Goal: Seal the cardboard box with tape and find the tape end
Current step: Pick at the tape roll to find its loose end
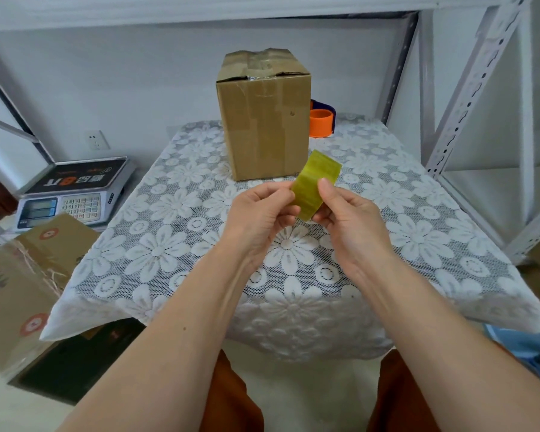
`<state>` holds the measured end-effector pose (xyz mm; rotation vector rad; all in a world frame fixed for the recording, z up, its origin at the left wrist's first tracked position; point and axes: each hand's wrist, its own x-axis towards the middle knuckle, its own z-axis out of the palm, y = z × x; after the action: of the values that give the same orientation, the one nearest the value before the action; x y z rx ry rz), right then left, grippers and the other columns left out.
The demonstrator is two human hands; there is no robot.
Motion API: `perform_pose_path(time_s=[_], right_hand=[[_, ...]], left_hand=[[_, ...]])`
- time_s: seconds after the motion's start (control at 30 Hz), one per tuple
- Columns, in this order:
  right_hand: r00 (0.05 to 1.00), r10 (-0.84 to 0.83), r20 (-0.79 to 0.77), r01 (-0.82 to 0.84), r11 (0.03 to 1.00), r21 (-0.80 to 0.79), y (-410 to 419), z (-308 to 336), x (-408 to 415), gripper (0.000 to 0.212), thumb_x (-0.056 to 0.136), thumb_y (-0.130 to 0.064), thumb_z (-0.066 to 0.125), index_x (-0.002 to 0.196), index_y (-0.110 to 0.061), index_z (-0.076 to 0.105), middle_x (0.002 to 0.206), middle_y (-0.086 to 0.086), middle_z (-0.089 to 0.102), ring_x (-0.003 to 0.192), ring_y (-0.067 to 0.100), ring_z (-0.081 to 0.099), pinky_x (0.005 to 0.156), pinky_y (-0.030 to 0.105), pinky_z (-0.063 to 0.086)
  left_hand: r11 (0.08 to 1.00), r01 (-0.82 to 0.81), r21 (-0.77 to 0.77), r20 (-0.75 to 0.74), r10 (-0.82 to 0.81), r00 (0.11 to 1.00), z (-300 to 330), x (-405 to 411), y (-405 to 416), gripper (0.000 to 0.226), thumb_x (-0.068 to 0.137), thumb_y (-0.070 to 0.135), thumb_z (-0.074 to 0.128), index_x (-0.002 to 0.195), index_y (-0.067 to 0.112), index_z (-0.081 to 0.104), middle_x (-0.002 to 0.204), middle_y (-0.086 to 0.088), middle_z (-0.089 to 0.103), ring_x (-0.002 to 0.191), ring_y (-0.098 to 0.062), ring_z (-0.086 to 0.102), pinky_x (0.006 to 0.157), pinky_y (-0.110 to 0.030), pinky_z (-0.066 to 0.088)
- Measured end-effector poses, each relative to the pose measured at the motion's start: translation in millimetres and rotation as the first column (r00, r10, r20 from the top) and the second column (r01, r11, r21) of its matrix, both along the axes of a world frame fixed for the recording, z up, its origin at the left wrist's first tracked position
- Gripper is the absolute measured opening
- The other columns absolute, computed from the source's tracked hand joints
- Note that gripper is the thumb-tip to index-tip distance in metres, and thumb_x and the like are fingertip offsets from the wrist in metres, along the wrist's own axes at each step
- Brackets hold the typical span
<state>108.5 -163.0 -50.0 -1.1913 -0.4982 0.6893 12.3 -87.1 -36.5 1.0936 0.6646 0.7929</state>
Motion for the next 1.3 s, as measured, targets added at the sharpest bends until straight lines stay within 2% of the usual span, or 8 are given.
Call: perform_pose_path(time_s=[0.17, 0.33, 0.53, 0.7, 0.9, 1.1, 1.2, 1.3], right_hand=[[0.998, 0.020, -0.060, -0.019, 1.000, 0.022, 0.0, -0.4, 0.3, 0.026, 0.086, -0.026, 0.065, 0.088, 0.000, 0.071, 0.078, 0.009, 0.062, 0.062, 0.012, 0.049, 0.074, 0.028, 0.046], [0.996, 0.036, -0.087, -0.032, 0.999, 0.041, 0.3, 0.0, 0.4, 0.023, 0.087, -0.025, 0.064, 0.084, -0.004, 0.071, 0.076, 0.007, 0.063, 0.061, 0.011, 0.048, 0.070, 0.025, 0.047], [0.992, 0.049, -0.116, -0.044, 0.998, 0.047, 1.0, -0.4, 0.4, 0.023, 0.088, -0.025, 0.063, 0.085, -0.003, 0.070, 0.074, 0.007, 0.061, 0.060, 0.012, 0.048, 0.074, 0.027, 0.046], [0.993, 0.045, -0.114, -0.040, 0.998, 0.045, 1.6, -1.1, 0.0, 0.030, 0.087, -0.026, 0.064, 0.093, 0.003, 0.069, 0.077, 0.008, 0.062, 0.061, 0.012, 0.049, 0.075, 0.028, 0.046], [0.994, 0.052, -0.096, -0.048, 0.998, 0.043, 1.1, -1.1, -1.1, 0.027, 0.087, -0.026, 0.064, 0.089, 0.001, 0.070, 0.077, 0.007, 0.064, 0.061, 0.011, 0.050, 0.074, 0.027, 0.047], [0.997, 0.046, -0.061, -0.044, 0.998, 0.041, 0.6, -0.5, -4.3, 0.025, 0.087, -0.026, 0.064, 0.087, -0.002, 0.072, 0.078, 0.008, 0.064, 0.064, 0.011, 0.050, 0.073, 0.026, 0.046], [0.991, 0.042, -0.131, -0.034, 0.997, 0.067, 1.3, -0.4, -1.2, 0.023, 0.087, -0.025, 0.064, 0.088, -0.002, 0.071, 0.075, 0.006, 0.063, 0.060, 0.012, 0.049, 0.070, 0.025, 0.046], [0.988, 0.059, -0.143, -0.049, 0.996, 0.075, 1.7, -1.7, 1.0, 0.026, 0.088, -0.024, 0.064, 0.092, 0.001, 0.069, 0.077, 0.009, 0.061, 0.061, 0.012, 0.048, 0.070, 0.024, 0.047]], left_hand=[[1.000, 0.015, 0.012, -0.006, -0.015, 1.000, 0.0, -1.0, 1.9, 0.019, 0.084, -0.007, 0.056, 0.086, 0.004, 0.071, 0.063, -0.004, 0.066, 0.052, -0.006, 0.058, 0.049, -0.015, 0.047], [1.000, 0.022, 0.014, 0.004, -0.022, 1.000, -1.1, -1.0, 3.1, 0.027, 0.081, -0.012, 0.051, 0.097, -0.003, 0.070, 0.064, -0.005, 0.066, 0.054, -0.006, 0.057, 0.050, -0.015, 0.047], [1.000, 0.027, -0.004, 0.030, -0.027, 0.999, -2.8, -0.2, 4.8, 0.012, 0.086, 0.006, 0.064, 0.094, 0.001, 0.071, 0.072, -0.007, 0.065, 0.056, -0.006, 0.058, 0.052, -0.015, 0.048], [1.000, 0.003, 0.006, 0.009, -0.003, 1.000, -4.0, 0.3, 5.8, 0.017, 0.086, 0.003, 0.062, 0.100, -0.001, 0.070, 0.074, -0.008, 0.065, 0.056, -0.006, 0.057, 0.052, -0.015, 0.047], [1.000, -0.019, 0.012, 0.009, 0.019, 1.000, -2.7, 1.0, 4.2, 0.016, 0.085, -0.002, 0.057, 0.091, 0.003, 0.071, 0.072, -0.007, 0.065, 0.054, -0.006, 0.055, 0.049, -0.015, 0.046], [0.999, -0.052, -0.010, 0.044, 0.053, 0.998, -2.6, 1.6, 3.5, 0.029, 0.083, -0.011, 0.044, 0.093, -0.003, 0.070, 0.072, -0.010, 0.065, 0.049, -0.006, 0.053, 0.046, -0.015, 0.044], [0.998, 0.046, -0.033, 0.088, -0.043, 0.995, 0.1, -0.5, 2.5, 0.014, 0.087, 0.004, 0.057, 0.088, 0.002, 0.071, 0.075, -0.005, 0.066, 0.056, -0.007, 0.055, 0.051, -0.017, 0.046], [0.999, 0.045, 0.000, 0.055, -0.045, 0.997, -3.1, -0.8, 3.3, 0.006, 0.085, 0.013, 0.067, 0.083, 0.009, 0.071, 0.069, 0.001, 0.065, 0.058, -0.006, 0.055, 0.053, -0.016, 0.047]])
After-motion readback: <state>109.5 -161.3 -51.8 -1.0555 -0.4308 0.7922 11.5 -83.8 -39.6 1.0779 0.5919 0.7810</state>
